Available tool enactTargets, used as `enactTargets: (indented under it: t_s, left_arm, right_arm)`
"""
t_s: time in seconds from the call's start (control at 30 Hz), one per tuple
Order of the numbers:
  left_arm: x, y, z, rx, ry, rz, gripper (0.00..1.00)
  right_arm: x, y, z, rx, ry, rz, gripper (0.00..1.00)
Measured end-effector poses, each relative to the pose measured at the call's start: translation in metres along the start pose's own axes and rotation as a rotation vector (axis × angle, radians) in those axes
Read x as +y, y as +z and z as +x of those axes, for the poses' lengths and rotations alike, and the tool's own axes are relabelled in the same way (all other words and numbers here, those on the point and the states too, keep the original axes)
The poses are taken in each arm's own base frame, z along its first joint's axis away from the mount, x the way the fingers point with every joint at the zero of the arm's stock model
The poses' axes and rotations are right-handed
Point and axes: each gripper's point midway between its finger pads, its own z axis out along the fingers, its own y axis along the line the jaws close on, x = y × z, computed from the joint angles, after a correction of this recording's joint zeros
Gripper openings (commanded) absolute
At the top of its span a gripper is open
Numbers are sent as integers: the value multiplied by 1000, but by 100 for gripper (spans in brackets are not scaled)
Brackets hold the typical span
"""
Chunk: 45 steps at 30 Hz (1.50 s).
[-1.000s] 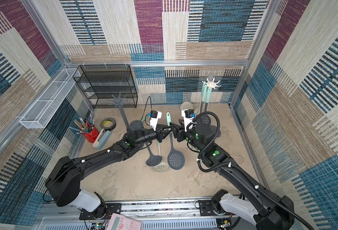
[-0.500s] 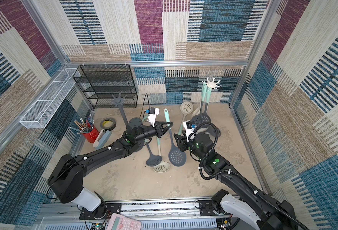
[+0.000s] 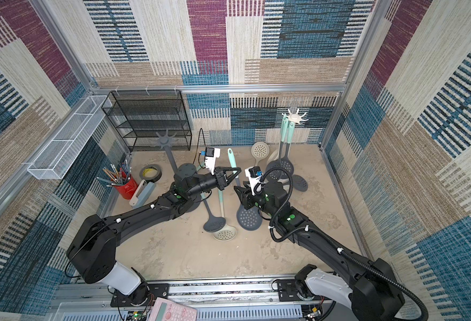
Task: Hang the skimmer on the kitchen utensil rack
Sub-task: Pick up the skimmer from the center of the board, then hang the skimmer on the rack.
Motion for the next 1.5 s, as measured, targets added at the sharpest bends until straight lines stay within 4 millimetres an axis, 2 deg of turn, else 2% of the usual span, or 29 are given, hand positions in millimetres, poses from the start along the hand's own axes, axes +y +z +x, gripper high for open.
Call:
enactTargets:
  t_s: [0.2,0.4,0.57,0.63,0.73,0.93,1.03,1.17,1.5]
  left_arm:
    - [5,-1,1,-8,-21,-22,0]
    - [7,-2,0,-14,-28,-33,0]
    - [5,-4,-1,-10,-32,-45,15]
    - [4,-6,0,-1,-34,-51,25]
    - [1,-13,0,16,-31,-65,43]
    - [0,-25,7,75,-10,-107,64]
    - [-1,-31,10,109,10,-128,70]
    - [-3,-37,13,151,40,-152,76]
    - [-9,-54,18,278,150,-206,85]
  right_arm:
    - [1,9,-1,11,-2,-7,24]
    - [5,10,-6,9,-15,-24,14]
    - [5,7,-6,30,-28,-21,12]
    - [5,4,-6,35,-39,-23,11]
    - [-19,-2,-9,33,-22,74,11]
    - [-53,-26,-22,4,1,186,11]
    - [-69,-39,-29,-15,10,248,11]
    - [-80,-55,-41,-38,5,288,11]
    - [-118,-86,-73,-96,-17,416,12]
